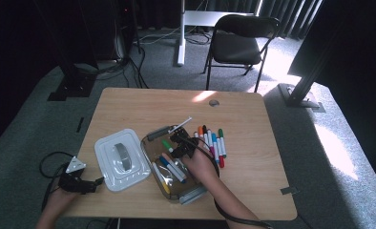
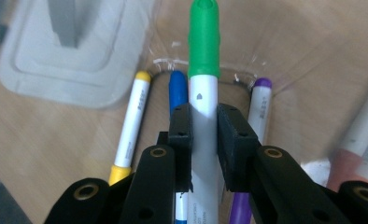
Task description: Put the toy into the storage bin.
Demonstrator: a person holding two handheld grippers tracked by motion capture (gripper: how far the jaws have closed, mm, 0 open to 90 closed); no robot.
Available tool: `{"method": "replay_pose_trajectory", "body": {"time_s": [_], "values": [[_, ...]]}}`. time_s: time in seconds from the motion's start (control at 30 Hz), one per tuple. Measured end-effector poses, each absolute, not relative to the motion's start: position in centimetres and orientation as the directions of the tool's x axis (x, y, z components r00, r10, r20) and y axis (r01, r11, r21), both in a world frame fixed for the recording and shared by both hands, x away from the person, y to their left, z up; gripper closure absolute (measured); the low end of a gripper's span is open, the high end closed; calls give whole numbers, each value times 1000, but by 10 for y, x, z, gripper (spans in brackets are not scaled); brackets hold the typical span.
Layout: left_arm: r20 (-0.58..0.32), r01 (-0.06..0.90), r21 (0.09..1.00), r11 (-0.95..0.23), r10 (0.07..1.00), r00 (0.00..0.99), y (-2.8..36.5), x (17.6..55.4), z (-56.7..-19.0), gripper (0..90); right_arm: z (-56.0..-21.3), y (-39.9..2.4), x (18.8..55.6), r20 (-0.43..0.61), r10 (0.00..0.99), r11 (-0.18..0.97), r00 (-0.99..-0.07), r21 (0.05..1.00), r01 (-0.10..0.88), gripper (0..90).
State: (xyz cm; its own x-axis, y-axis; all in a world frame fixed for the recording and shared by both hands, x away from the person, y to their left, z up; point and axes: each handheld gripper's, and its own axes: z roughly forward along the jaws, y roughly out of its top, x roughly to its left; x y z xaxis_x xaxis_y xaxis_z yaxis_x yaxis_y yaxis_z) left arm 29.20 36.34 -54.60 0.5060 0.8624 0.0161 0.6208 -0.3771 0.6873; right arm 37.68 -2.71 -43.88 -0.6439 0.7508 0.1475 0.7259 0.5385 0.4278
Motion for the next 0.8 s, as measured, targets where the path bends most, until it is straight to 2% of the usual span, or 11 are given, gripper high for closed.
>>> {"method": "replay_pose_trajectory", "body": {"time_s": [0.23,0.8], "values": [[14,622,687,-375,863,505,363,292,-546,17,-449,-12,375,17,757,601,-653,374,706,767],[13,622,687,-375,862,506,363,292,-546,17,-466,3,378,-59,717,686,-695,240,687,756]]}}
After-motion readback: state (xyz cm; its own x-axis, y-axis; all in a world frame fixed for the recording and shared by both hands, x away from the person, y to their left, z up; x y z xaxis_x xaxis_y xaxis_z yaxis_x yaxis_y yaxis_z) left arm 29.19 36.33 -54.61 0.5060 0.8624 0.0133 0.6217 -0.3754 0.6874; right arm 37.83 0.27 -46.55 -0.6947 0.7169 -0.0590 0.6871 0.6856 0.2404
